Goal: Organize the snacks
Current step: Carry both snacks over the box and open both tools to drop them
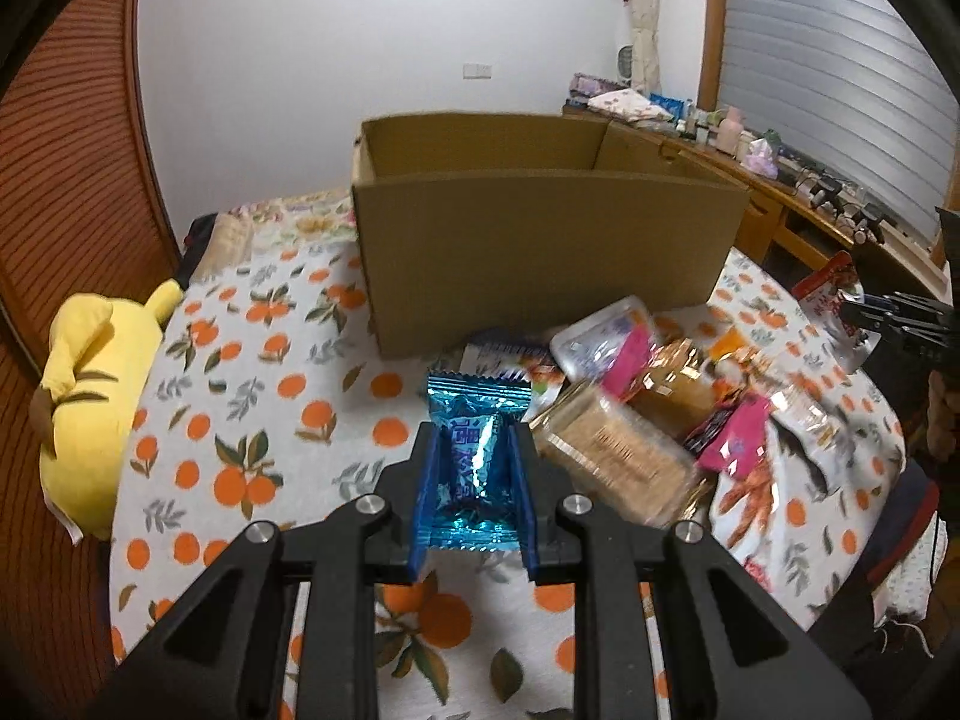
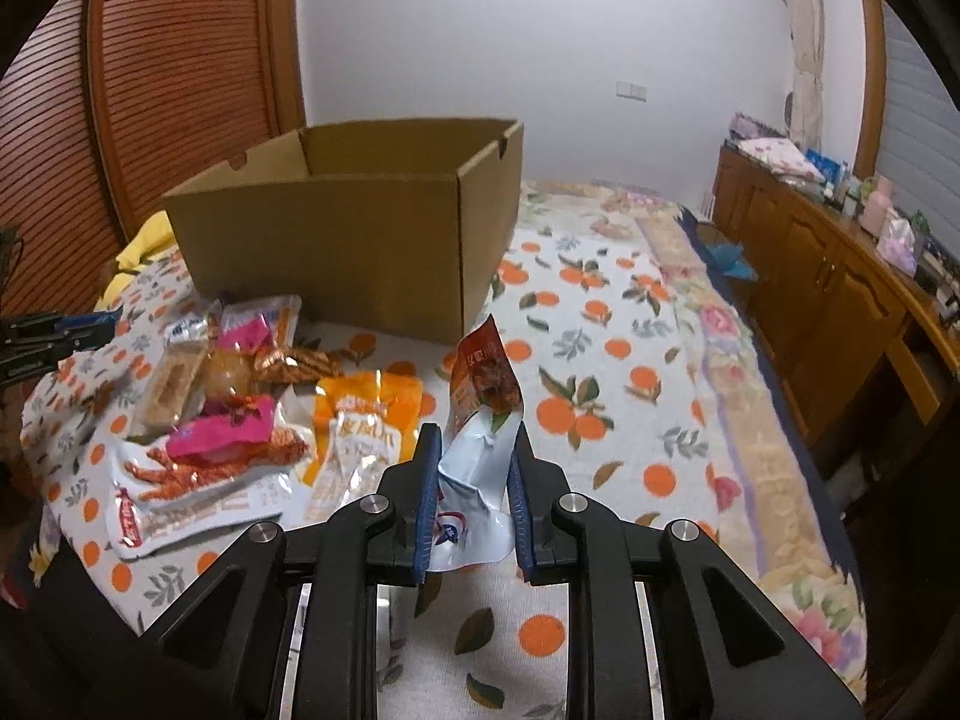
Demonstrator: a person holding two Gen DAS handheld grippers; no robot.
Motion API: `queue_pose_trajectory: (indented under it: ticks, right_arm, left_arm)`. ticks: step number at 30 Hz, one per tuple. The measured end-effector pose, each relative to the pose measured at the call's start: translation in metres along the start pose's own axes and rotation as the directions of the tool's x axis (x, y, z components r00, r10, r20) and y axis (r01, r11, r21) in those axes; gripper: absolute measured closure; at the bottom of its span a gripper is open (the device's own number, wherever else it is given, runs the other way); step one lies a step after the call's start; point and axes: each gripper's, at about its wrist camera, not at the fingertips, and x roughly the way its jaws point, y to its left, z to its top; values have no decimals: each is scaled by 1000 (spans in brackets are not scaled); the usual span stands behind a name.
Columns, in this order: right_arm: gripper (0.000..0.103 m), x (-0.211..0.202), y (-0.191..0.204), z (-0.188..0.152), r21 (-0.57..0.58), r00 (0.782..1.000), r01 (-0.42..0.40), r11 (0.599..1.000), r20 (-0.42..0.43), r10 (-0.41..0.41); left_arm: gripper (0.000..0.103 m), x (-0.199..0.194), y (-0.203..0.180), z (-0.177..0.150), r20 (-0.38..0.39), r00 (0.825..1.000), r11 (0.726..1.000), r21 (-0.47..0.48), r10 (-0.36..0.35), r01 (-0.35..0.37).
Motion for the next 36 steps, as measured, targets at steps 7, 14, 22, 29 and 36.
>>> queue_pose_trajectory:
  ticks: [7,14,22,29,36]
  right_arm:
    - [84,-13,8,29,-37,998,-16,999,65,18]
    - [84,-12,14,65,-66,993,-39,997,111,46]
    - [84,4,18,114,-105,984,-81,991,148,96]
    - [84,37,23,145,-131,980,-119,984,144,138]
    - [84,81,29,158,-137,984,-131,982,100,146]
  left_arm:
    - [83,-10,-11,32,49,999,999,36,-20,18]
    - [83,-15,-17,77,93,995,997,63,-40,34]
    - [82,8,-17,129,98,994,995,86,-53,44]
    - [82,49,-11,157,66,996,995,87,-54,48]
    - [82,86,-3,163,24,998,996,74,-56,54]
